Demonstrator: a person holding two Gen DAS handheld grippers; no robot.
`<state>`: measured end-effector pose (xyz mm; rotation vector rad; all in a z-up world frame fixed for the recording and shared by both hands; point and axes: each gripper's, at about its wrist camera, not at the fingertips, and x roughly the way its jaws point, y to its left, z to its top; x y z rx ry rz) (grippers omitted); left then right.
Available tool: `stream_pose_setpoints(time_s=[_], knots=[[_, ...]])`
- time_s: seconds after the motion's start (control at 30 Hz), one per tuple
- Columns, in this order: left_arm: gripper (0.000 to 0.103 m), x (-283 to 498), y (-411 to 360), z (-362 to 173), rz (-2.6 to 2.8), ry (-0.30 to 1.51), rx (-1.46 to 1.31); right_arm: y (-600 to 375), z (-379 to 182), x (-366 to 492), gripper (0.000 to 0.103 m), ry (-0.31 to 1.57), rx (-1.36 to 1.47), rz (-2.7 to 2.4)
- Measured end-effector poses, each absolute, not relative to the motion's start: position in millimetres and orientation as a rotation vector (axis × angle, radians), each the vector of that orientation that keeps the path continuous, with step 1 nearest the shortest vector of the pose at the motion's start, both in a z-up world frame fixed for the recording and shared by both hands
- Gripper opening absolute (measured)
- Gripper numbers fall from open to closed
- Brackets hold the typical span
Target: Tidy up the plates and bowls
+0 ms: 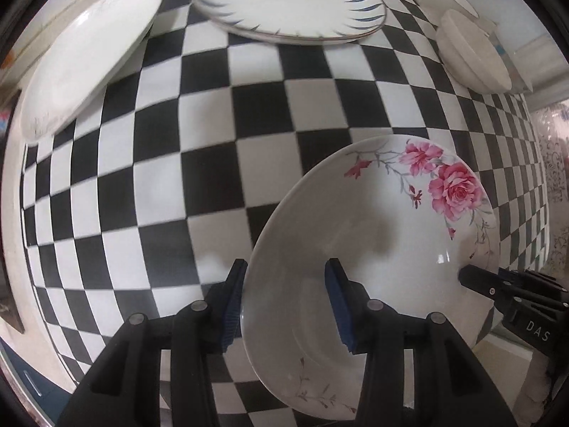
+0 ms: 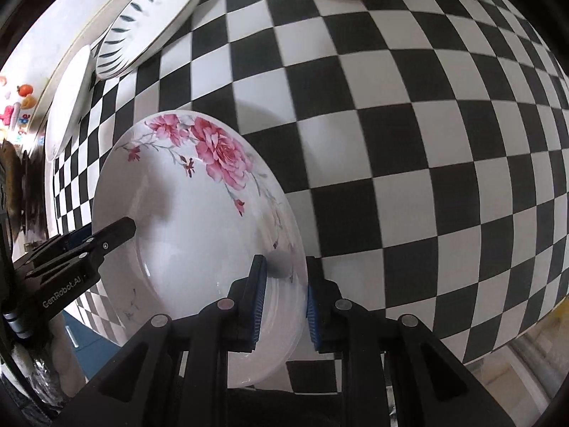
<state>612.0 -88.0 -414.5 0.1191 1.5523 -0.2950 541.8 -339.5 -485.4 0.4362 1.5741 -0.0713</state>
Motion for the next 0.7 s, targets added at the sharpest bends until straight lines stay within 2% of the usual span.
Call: stream_pose_setpoints(time_s=[0.37, 0.57, 0.6, 0.67, 0.7], knots=[[0.041, 614, -91, -413, -0.246, 1.548, 0.101, -379, -489, 533, 0.022, 1.578, 0.522, -0.007], [0.043, 596, -30, -345, -0.156, 1.412, 0.025, -413, -434, 528, 0.024, 1.492, 0.462, 0.010], [0.043, 596, -22, -335, -0.138, 1.388, 0.010, -414, -420, 530, 0.027, 1.466, 0.460, 0.032], [0.043, 599, 2, -310, -0.109, 1.330, -0.023, -410, -401, 535, 0.053, 1.434, 0.451, 0.060], [0.043, 602, 15, -299, -0.093, 1.310, -0.035, -407, -390, 540, 0.061, 1.411, 0.454, 0.086]])
